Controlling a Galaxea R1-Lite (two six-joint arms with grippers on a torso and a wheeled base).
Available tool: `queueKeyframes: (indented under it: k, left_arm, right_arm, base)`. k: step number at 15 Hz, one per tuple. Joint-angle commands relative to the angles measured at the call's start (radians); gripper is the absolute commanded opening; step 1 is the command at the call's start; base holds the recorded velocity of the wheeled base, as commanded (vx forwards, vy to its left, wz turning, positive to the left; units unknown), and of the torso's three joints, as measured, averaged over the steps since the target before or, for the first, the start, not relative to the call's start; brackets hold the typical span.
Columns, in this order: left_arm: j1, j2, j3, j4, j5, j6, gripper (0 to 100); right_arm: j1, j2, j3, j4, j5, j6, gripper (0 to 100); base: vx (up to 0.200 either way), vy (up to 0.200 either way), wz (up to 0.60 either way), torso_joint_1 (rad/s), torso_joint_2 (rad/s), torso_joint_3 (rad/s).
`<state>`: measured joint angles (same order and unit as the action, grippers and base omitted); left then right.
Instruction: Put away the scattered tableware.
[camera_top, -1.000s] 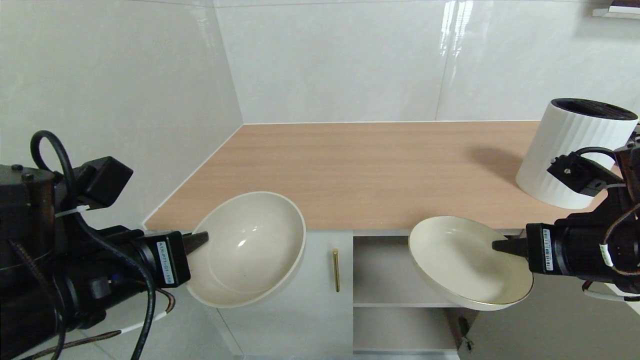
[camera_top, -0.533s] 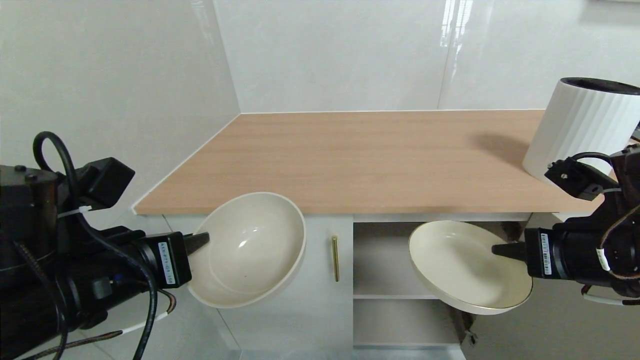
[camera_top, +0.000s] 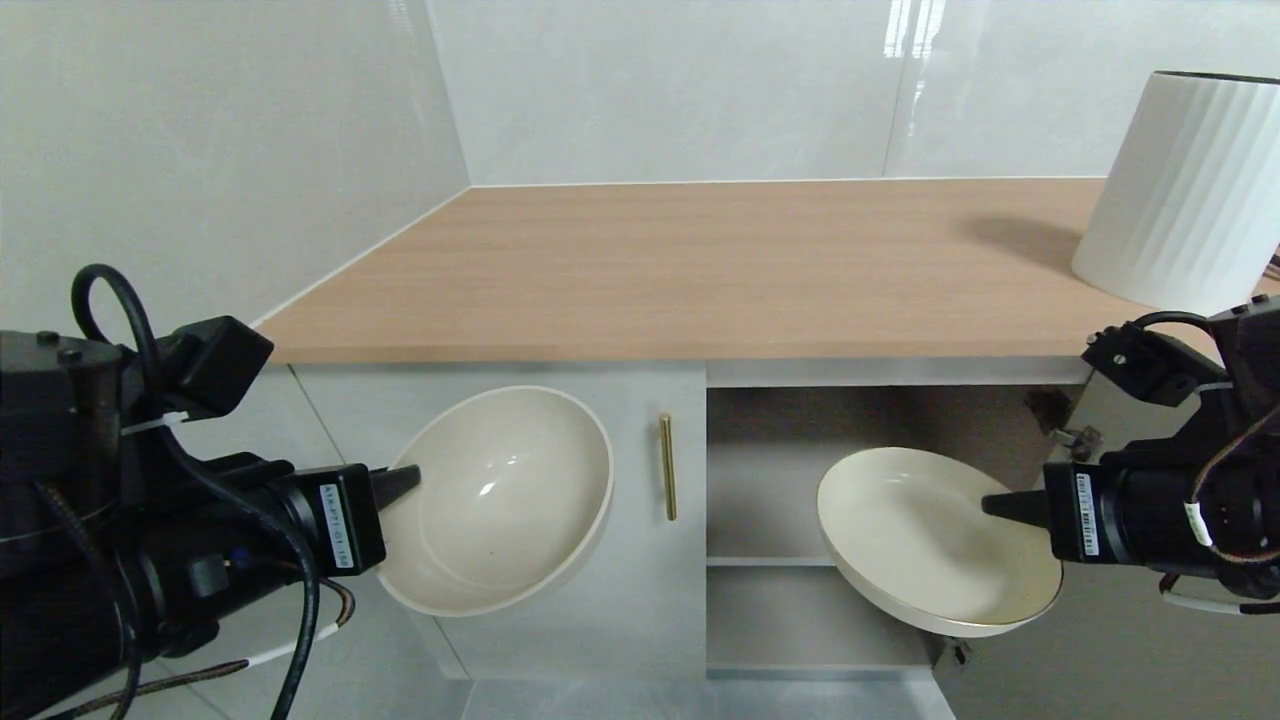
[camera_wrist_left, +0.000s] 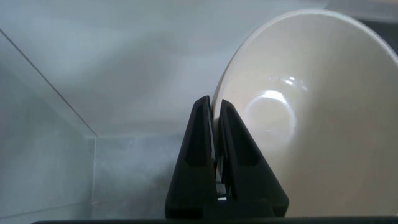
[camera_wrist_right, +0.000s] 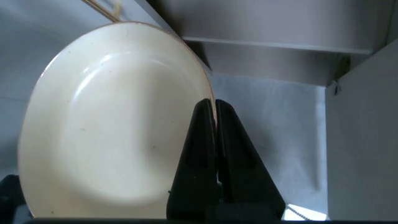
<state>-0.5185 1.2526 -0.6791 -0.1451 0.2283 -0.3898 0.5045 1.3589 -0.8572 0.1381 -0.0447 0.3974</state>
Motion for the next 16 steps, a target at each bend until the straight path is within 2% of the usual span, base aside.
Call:
queueKeyframes:
  k: [1, 5, 11, 13, 16]
  left_arm:
    - [0.0, 0.004, 0.0, -0.001, 0.0, 0.0, 0]
    - [0.0, 0.002, 0.0, -0.001, 0.0, 0.0, 0]
    - [0.002, -0.001, 0.0, -0.001, 0.0, 0.0, 0]
    - [0.002, 0.005, 0.001, -0.001, 0.0, 0.0, 0]
    - [0.008, 0.013, 0.001, -0.001, -0.006, -0.003, 0]
  right_arm:
    - [0.0, 0.008, 0.007, 0.0, 0.0, -0.006, 0]
    - [0.0, 0.019, 0.01, 0.0, 0.0, -0.014, 0]
    - [0.002, 0.085, 0.014, -0.04, 0.005, -0.023, 0]
    - [-0.001, 0.195, 0.003, -0.061, 0.02, -0.055, 0]
    - [-0.047, 0.516, -0.097, -0.244, 0.032, -0.028, 0]
  base:
    - [0.0, 0.0, 0.0, -0.129, 0.46, 0.32]
    - [0.0, 0.0, 0.0, -0.091, 0.42, 0.32]
    - [0.0, 0.0, 0.0, -0.011, 0.06, 0.048]
    - [0.0, 0.0, 0.0, 0.0, 0.0, 0.0]
    - [0.0, 0.0, 0.0, 0.0, 0.0, 0.0]
